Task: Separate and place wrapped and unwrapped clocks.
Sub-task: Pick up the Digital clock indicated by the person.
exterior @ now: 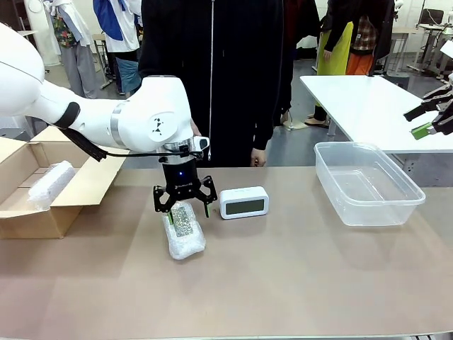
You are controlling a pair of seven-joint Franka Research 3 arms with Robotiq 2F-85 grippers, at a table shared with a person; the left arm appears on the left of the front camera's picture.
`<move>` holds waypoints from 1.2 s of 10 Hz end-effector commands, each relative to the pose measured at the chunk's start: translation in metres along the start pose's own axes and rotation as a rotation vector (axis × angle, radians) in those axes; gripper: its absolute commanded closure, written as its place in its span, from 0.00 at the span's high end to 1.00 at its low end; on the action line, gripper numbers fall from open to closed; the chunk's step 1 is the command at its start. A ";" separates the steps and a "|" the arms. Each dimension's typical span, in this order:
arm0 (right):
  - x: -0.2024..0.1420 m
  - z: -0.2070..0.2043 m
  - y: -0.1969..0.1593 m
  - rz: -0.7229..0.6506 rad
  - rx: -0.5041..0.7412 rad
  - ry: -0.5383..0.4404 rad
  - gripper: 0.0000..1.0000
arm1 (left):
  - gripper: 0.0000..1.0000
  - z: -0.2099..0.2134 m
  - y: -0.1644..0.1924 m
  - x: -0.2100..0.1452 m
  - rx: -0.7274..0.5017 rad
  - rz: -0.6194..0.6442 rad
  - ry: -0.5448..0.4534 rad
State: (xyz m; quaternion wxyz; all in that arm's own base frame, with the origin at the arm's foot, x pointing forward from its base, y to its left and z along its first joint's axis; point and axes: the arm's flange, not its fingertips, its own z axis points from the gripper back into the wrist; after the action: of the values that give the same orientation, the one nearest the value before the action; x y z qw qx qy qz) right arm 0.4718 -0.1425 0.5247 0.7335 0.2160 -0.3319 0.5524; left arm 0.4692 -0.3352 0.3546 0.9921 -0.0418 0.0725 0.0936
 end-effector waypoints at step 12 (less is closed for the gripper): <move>0.000 -0.001 0.000 0.004 0.003 -0.010 1.00 | 1.00 -0.006 0.019 -0.013 0.038 0.091 0.018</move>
State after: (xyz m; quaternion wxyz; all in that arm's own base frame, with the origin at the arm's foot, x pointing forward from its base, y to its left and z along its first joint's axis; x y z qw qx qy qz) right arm 0.4718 -0.1425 0.5247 0.7335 0.2160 -0.3318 0.5524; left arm 0.4605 -0.3239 0.3493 0.9892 -0.0229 0.0890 0.1141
